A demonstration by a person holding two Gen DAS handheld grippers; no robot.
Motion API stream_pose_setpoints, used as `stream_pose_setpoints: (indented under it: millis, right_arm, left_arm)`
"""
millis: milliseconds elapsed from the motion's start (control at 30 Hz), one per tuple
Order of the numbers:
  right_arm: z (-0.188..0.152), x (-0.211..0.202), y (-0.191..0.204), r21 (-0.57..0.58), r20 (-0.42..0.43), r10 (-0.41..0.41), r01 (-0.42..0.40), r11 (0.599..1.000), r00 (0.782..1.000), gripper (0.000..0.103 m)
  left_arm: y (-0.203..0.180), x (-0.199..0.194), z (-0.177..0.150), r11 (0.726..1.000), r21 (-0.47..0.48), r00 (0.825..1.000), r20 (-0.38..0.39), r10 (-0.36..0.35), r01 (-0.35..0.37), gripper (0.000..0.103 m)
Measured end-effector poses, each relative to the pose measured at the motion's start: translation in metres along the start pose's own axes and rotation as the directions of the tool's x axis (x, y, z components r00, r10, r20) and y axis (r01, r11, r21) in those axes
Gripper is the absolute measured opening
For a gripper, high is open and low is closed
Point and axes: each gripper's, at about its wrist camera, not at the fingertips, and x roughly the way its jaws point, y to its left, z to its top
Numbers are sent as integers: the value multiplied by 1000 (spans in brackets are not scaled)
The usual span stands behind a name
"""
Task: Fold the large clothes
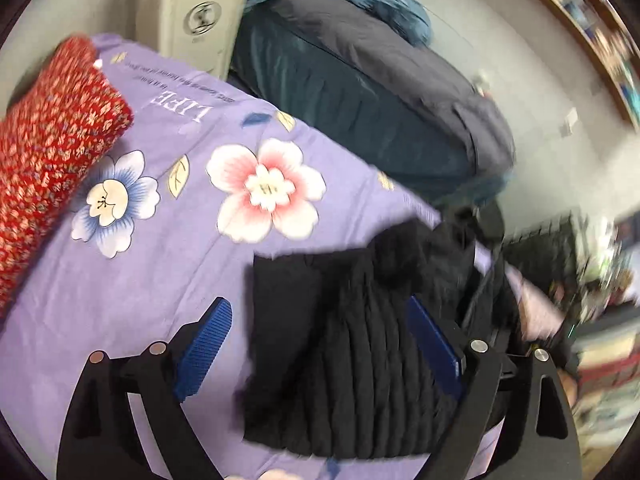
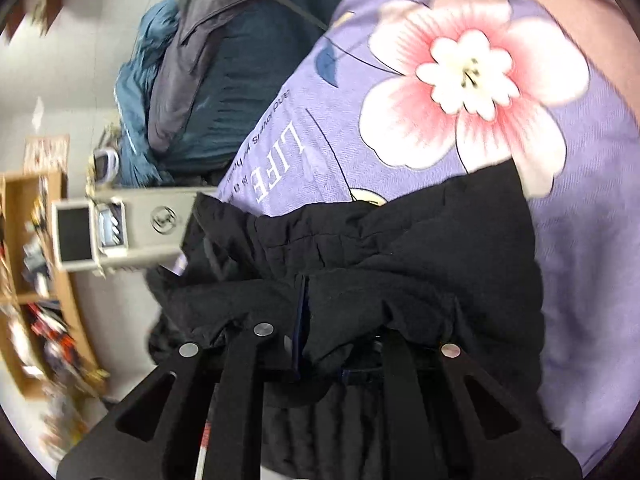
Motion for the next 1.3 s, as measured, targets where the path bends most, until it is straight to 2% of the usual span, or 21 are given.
stream_pose_setpoints:
  millis: [67,100,133,200,267,300,367,433,467,500,533,567,600,667,700,767,900,967,1067,1200,1300]
  right_arm:
    - [0,-4,-4,72,-4,54,-53,996,999,22]
    - [-1,-8,-7,127,-2,102,-101,987,995,31]
    - [-3,-12,-11,184,12,167,-166,969,986,45]
    - [-10,-23,-18,280,68,300,-307,909,951,60]
    - [-16,-33,-19,307,103,343,-357,882,934,61]
    - [-20,-40,-15,287,109,337,-354,890,935,61]
    - [-28,-54,-1,181,122,279,-298,937,952,61]
    - [-46,-69,34,-64,139,121,-113,991,983,61]
    - [-57,-70,47,-164,146,65,-41,986,987,61]
    - [-75,-69,66,-313,157,-5,54,948,988,61]
    - [-97,-63,82,-451,159,-59,125,884,986,61]
    - [-112,-57,91,-528,155,-94,163,833,983,61]
    - [-137,-44,99,-629,152,-159,220,746,976,61]
    - [-169,-22,100,-717,158,-231,273,641,960,61]
    - [-178,-15,98,-738,160,-255,288,611,954,61]
    - [-196,3,89,-761,186,-330,348,547,925,61]
    - [-204,19,77,-762,215,-388,402,508,896,61]
    - [-199,23,77,-761,222,-397,412,501,891,61]
    - [-183,35,81,-749,251,-426,453,483,869,61]
    - [-150,50,79,-706,205,-476,466,534,855,66]
    - [-137,62,86,-685,207,-507,494,535,837,71]
  left_arm:
    - [-23,2,-25,994,109,999,-12,33,-31,87]
    - [-37,4,-41,985,167,999,-14,48,-45,87]
    - [-50,7,-57,976,211,998,-17,59,-54,87]
    - [-65,12,-84,967,250,998,-31,53,-44,87]
    - [-76,26,-109,967,253,997,-68,25,-7,87]
    - [-82,31,-118,966,258,996,-83,24,-2,87]
    - [-95,40,-134,962,272,994,-106,26,4,87]
    - [-107,43,-145,955,295,995,-102,21,11,87]
    - [-111,44,-148,951,309,995,-96,26,5,87]
    - [-117,44,-152,941,339,995,-85,41,-10,87]
    - [-121,46,-156,927,375,996,-72,62,-31,87]
    - [-125,48,-158,915,401,995,-62,79,-48,87]
    - [-129,50,-162,897,436,993,-52,105,-71,87]
    - [-136,56,-167,871,484,990,-48,129,-90,87]
    - [-138,58,-168,862,499,989,-49,138,-95,87]
    - [-141,65,-171,848,518,985,-49,163,-114,87]
    - [-139,79,-169,831,539,982,-30,185,-140,91]
    - [-137,88,-160,834,532,982,-26,186,-144,94]
    - [-135,111,-134,855,497,980,-46,196,-147,95]
    - [-133,138,-97,886,434,971,-93,221,-161,98]
    - [-134,150,-75,887,420,964,-90,249,-190,98]
